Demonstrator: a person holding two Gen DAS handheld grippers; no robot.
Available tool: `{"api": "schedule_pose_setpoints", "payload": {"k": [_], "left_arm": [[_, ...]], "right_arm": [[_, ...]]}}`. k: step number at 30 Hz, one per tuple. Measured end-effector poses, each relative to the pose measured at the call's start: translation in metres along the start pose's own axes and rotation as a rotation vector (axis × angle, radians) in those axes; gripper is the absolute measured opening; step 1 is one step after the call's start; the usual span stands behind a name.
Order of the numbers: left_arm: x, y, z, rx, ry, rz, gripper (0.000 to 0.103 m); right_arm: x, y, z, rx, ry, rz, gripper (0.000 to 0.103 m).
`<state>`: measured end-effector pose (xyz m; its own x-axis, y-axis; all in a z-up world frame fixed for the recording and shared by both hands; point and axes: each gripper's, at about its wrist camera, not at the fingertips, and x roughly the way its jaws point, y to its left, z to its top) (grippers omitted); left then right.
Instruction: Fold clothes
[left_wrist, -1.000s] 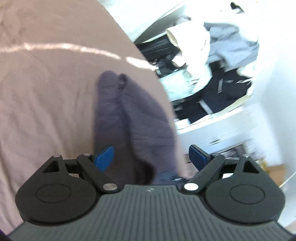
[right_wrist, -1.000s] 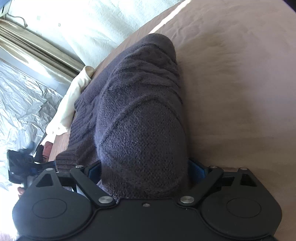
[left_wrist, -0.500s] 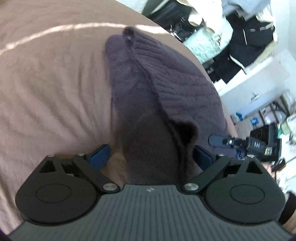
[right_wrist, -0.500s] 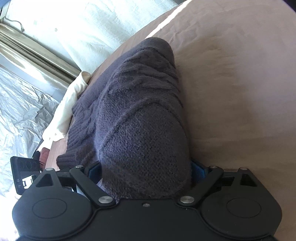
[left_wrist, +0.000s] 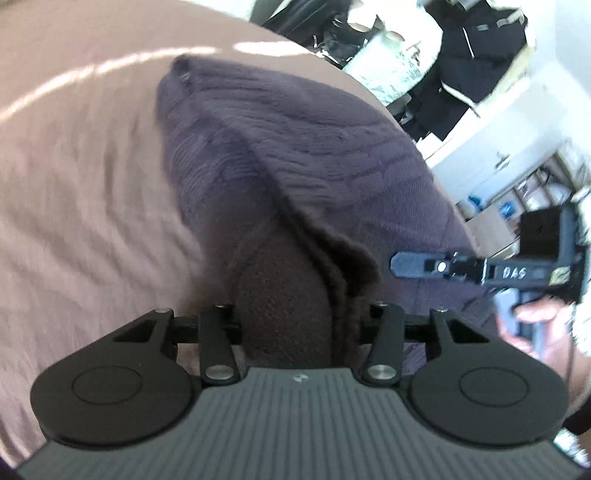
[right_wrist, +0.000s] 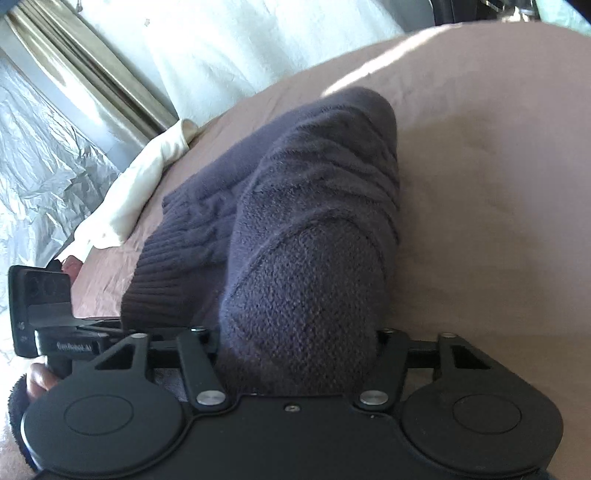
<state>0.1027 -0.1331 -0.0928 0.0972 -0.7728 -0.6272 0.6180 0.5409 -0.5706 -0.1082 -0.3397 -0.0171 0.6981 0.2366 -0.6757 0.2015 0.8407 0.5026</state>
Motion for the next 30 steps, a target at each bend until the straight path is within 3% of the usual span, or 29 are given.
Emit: {"api": "schedule_pose_setpoints", "payload": {"k": [5, 8, 15, 20, 26, 28, 30], "left_arm": [[-0.01, -0.011, -0.001, 0.065, -0.027, -0.009, 0.038], [-0.019, -0.011, 0.0, 0.087, -0.035, -0.034, 0.036], [-0.055, -0.028, 0.0, 0.122, -0.09, -0.046, 0.034], [-0.12, -0.038, 0.002, 0.152, -0.226, 0.0, 0.034], [-0.204, -0.015, 0.012, 0.122, -0.432, 0.124, 0.034], [-0.213, 0.008, 0.022, 0.09, -0.419, 0.194, 0.04], [-0.2, 0.039, 0.03, 0.053, -0.306, 0.268, 0.05]], "right_arm": [[-0.015, 0.044, -0.009, -0.113, -0.06, -0.156, 0.055], [-0.031, 0.073, -0.019, -0.162, -0.136, -0.155, 0.052], [-0.039, 0.126, -0.005, -0.242, -0.165, -0.188, 0.048], [-0.063, 0.151, 0.003, -0.275, -0.231, -0.115, 0.048], [-0.036, 0.167, 0.054, -0.161, -0.224, 0.127, 0.049], [-0.004, 0.165, 0.075, -0.137, -0.171, 0.191, 0.056], [0.038, 0.162, 0.092, -0.169, -0.079, 0.172, 0.064]]}}
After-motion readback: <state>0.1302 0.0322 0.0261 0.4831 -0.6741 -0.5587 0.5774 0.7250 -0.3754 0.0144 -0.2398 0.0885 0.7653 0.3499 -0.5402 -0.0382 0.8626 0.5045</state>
